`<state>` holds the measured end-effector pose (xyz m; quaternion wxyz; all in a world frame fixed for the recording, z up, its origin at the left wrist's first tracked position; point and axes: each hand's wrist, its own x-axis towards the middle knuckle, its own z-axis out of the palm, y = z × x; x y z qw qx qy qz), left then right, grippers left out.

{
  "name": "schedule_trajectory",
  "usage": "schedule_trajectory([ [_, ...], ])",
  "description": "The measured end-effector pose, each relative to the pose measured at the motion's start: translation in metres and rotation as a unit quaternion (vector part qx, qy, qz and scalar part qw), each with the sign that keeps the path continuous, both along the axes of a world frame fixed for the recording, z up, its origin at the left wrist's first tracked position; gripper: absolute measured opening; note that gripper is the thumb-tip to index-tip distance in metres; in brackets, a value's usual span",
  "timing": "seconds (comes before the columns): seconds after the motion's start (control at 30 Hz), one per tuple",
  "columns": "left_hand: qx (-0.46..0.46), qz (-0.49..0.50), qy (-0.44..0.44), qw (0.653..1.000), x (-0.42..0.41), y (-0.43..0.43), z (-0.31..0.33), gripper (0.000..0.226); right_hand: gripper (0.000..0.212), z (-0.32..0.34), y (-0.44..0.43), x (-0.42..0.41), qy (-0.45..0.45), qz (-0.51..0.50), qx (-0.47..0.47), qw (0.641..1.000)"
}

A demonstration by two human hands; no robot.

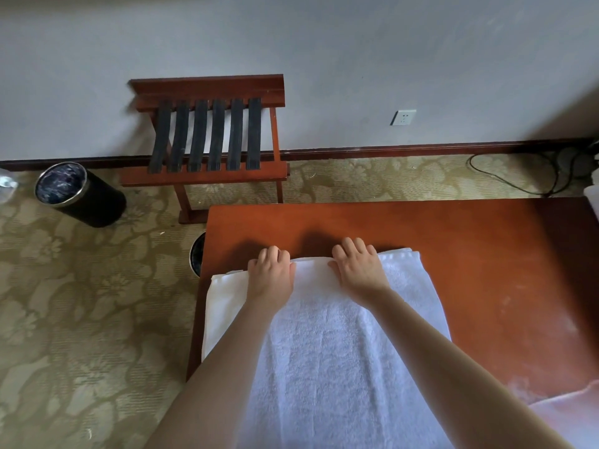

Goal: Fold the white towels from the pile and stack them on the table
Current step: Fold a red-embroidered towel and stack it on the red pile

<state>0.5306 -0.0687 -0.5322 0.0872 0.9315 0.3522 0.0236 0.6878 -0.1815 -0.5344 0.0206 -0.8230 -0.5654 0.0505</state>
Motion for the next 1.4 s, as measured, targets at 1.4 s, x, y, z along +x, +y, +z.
schedule_trajectory([
  [1.4,0.094,-0.117,0.034,0.988,-0.036,-0.018,0.136,0.013,0.042,0.159,-0.07,0.007,-0.089,0.057,0.099,0.989],
])
